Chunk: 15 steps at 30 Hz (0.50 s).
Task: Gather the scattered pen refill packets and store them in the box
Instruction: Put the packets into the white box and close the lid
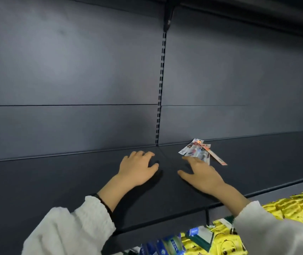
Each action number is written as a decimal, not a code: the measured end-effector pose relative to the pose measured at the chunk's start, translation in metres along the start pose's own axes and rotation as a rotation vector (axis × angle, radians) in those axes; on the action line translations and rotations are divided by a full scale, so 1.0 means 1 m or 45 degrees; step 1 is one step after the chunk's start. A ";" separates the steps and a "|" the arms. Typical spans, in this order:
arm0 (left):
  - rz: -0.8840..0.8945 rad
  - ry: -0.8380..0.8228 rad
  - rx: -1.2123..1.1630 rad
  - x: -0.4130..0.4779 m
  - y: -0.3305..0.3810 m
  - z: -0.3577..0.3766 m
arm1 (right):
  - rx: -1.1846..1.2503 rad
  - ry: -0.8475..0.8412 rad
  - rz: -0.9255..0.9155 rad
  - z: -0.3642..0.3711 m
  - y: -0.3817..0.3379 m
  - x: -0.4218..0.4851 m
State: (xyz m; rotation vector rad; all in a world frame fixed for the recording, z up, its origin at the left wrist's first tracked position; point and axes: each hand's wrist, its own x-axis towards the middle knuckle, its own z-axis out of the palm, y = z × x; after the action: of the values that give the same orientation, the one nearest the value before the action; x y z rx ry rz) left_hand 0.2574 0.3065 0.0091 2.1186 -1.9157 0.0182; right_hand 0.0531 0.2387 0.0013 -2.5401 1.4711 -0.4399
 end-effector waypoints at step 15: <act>-0.048 -0.129 -0.129 0.143 0.081 0.057 | -0.009 0.043 0.023 -0.025 0.155 0.100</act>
State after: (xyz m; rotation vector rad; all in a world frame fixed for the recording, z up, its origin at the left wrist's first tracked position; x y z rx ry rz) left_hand 0.1851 0.1492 -0.0007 2.1249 -1.8885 -0.1930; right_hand -0.0351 0.0743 -0.0044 -2.5351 1.5081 -0.4786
